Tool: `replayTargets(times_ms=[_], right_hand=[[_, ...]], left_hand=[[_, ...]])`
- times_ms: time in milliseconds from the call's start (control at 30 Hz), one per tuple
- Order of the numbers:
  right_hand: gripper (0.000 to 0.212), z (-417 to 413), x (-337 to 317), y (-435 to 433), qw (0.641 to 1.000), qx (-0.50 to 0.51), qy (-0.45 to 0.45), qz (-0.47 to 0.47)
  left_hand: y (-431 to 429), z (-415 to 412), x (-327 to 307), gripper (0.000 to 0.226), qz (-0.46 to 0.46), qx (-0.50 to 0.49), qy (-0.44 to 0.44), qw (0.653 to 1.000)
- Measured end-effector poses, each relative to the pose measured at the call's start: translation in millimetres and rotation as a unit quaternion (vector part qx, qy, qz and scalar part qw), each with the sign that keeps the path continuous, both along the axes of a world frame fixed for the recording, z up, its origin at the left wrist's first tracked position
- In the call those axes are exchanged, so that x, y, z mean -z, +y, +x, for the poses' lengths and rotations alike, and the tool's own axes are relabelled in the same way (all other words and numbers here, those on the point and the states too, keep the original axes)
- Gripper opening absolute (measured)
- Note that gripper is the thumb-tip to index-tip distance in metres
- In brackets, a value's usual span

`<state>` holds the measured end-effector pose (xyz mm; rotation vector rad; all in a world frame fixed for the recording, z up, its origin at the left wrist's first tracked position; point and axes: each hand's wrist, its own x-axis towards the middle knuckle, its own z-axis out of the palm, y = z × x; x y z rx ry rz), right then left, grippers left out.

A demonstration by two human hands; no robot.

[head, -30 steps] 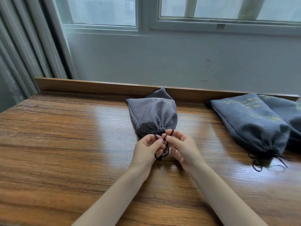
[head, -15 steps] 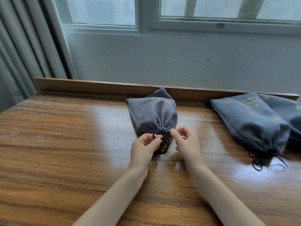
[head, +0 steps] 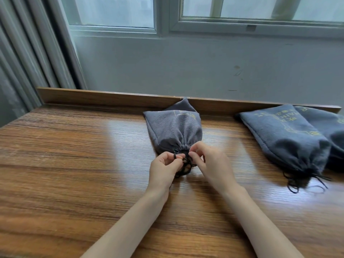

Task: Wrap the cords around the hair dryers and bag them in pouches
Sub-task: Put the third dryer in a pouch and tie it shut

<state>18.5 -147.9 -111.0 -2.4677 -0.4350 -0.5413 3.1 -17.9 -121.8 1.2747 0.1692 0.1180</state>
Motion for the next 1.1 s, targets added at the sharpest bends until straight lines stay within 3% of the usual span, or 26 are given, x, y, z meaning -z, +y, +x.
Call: replayTargets(times_ms=[467,600,667,733,767,867,967,1100], right_hand=[[0.010,0,-3,4,0.997,-0.047,0.013,-0.065],[0.011,8,-1,1,0.995,-0.036,0.023,0.094],[0.015,10,-6,-3,0.988,-0.030,0.005,0.149],[0.025,10,-15,-7,0.972,-0.037,0.061,0.223],[0.032,7,-20,-7,0.946,-0.053,0.117,0.298],[0.036,5,-29,-6,0.814,-0.075,0.244,0.521],[0.034,6,-32,-13,0.663,-0.065,0.268,0.695],[0.038,7,-33,-25,0.501,-0.083,0.274,0.817]], left_hand=[[-1,3,-2,0.030,-0.063,0.027,0.007,0.998],[0,0,-3,0.023,-0.008,0.019,-0.012,1.000],[3,-2,-4,0.018,0.062,0.011,-0.025,0.998],[7,-2,-3,0.018,0.137,0.008,-0.045,0.990],[9,-2,-4,0.018,0.163,0.012,-0.054,0.985],[11,-4,-5,0.016,0.213,0.024,-0.065,0.975],[14,-4,-8,0.018,0.222,0.001,-0.049,0.974],[25,-2,-15,0.017,0.250,-0.024,-0.041,0.967]])
